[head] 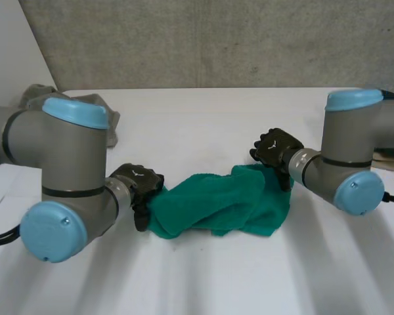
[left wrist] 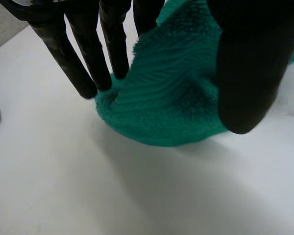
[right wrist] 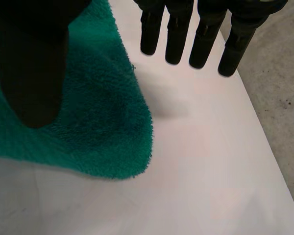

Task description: Fold the laundry.

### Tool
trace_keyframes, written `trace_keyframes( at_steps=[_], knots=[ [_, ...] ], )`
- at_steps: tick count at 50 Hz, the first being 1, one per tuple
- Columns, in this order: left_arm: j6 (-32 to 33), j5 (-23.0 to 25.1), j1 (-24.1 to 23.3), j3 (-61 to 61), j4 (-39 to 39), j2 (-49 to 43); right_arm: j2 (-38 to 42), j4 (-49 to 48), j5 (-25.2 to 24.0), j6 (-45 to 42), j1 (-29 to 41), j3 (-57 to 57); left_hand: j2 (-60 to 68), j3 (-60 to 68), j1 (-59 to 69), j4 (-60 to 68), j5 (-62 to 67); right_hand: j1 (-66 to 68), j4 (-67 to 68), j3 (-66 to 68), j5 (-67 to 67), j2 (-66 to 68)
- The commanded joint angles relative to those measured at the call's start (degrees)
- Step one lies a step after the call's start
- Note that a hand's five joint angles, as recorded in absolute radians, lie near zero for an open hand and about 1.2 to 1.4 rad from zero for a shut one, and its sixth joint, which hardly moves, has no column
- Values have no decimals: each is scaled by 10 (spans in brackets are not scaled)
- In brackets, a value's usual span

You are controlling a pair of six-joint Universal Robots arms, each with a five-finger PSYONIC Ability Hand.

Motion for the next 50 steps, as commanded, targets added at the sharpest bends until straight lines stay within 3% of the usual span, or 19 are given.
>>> trace_keyframes(
  at_steps=[1,3,4,5,11,16,20,30,39,41,45,49,50],
  knots=[
    [-2,-33,-1,23,29,-5,24,-67,0,45,3,10,201,201,186,199,199,331,332,329,326,334],
    [1,-33,1,28,38,-6,25,-80,2,59,3,6,302,302,287,300,300,586,587,584,581,589],
    [2,-30,4,33,48,-7,23,-98,3,71,3,-3,451,451,436,449,448,587,588,585,582,590],
    [4,-28,5,37,55,-8,21,-111,6,80,2,-7,496,495,480,493,493,587,588,585,582,590],
    [35,-25,25,130,127,-4,-21,-217,52,168,-5,-49,496,496,481,494,494,587,588,585,582,590],
    [53,-47,61,210,286,35,-99,-341,115,261,-14,-47,496,496,481,494,494,587,588,585,582,590],
    [47,-53,76,212,359,58,-149,-391,107,299,-18,-6,496,496,481,494,494,587,588,585,582,590],
    [40,-37,88,82,314,33,-188,-280,2,240,-36,147,496,496,481,494,494,587,588,585,582,590],
    [59,12,77,-67,297,9,-149,-180,-5,119,-43,272,496,496,481,494,494,587,588,585,582,590],
    [68,17,71,-82,294,8,-145,-170,-6,96,-43,282,449,449,434,447,447,587,588,585,582,590],
    [100,16,55,-102,259,4,-148,-164,-5,63,-47,295,188,187,172,185,185,582,583,580,577,585],
    [109,-4,51,-96,205,13,-167,-162,-6,66,-50,295,-9,-9,-25,-12,-12,292,293,290,287,295],
    [108,-8,51,-93,193,18,-174,-162,-8,66,-51,295,-30,-30,-45,-32,-33,279,280,277,274,282]
  ],
)
